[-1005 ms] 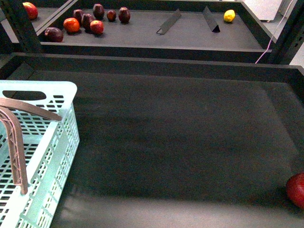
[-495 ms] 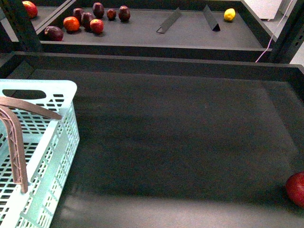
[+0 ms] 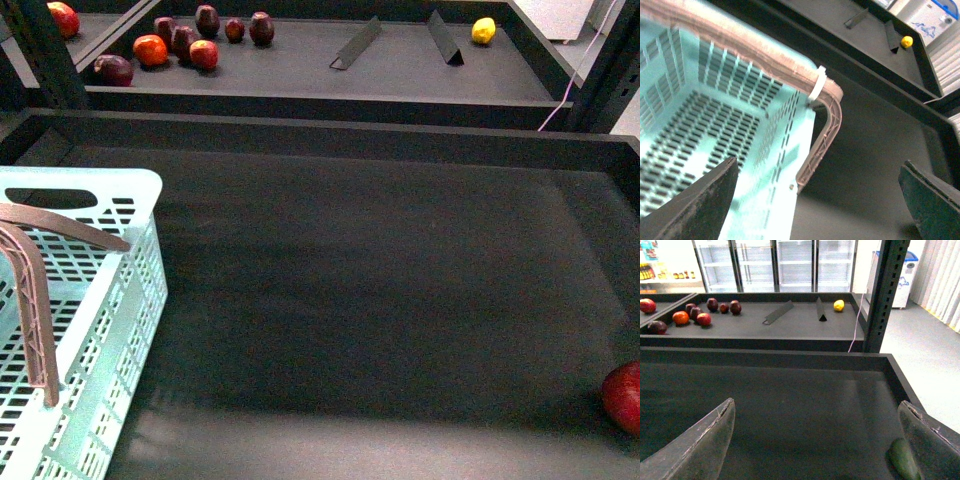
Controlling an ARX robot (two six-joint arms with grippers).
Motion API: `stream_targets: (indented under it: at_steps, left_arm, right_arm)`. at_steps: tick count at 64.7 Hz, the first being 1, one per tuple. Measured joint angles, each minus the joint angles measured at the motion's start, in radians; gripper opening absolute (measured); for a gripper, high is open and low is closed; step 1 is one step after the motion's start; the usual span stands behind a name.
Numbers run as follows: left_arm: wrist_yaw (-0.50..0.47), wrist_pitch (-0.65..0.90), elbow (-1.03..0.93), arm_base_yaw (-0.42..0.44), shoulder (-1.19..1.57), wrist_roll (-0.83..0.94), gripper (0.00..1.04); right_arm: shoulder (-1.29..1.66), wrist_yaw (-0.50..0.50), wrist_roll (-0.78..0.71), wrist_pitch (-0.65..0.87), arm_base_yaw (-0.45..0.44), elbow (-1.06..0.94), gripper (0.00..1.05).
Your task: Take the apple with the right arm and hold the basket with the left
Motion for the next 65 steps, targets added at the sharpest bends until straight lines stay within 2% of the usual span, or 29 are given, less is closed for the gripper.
stream_targets:
  at_steps: [5, 10, 14, 19, 26, 41, 65]
  left_arm:
    - [0.030, 0.091, 0.027, 0.014, 0.106, -0.119, 0.98]
    - [0.145, 0.261, 0.068, 0.115, 0.295, -0.267, 0.98]
    - [0.191, 0.394, 0.096, 0.188, 0.465, -0.368, 0.98]
    - [0.194, 0.534, 0.143, 0.231, 0.682, -0.458, 0.98]
    - [0.174, 0.641, 0.201, 0.234, 0.910, -0.523, 0.98]
    - [0.158, 0.720, 0.349, 0.245, 1.234, -0.568, 0.98]
    - [0.083, 0.670, 0.467, 0.189, 1.331, -0.582, 0.97]
  right_arm:
    - [0.000, 0.000, 0.000, 0.000, 0.000, 0.000, 0.96]
    - [0.000, 0.000, 0.000, 0.000, 0.000, 0.000, 0.96]
    - [0.000, 0.000, 0.000, 0.000, 0.000, 0.000, 0.96]
    - [0.000, 0.000, 0.000, 0.000, 0.000, 0.000, 0.96]
    - [0.000, 0.000, 0.000, 0.000, 0.000, 0.000, 0.96]
    - [0.000, 0.000, 0.000, 0.000, 0.000, 0.000, 0.96]
    - [0.000, 0.000, 0.000, 0.000, 0.000, 0.000, 0.96]
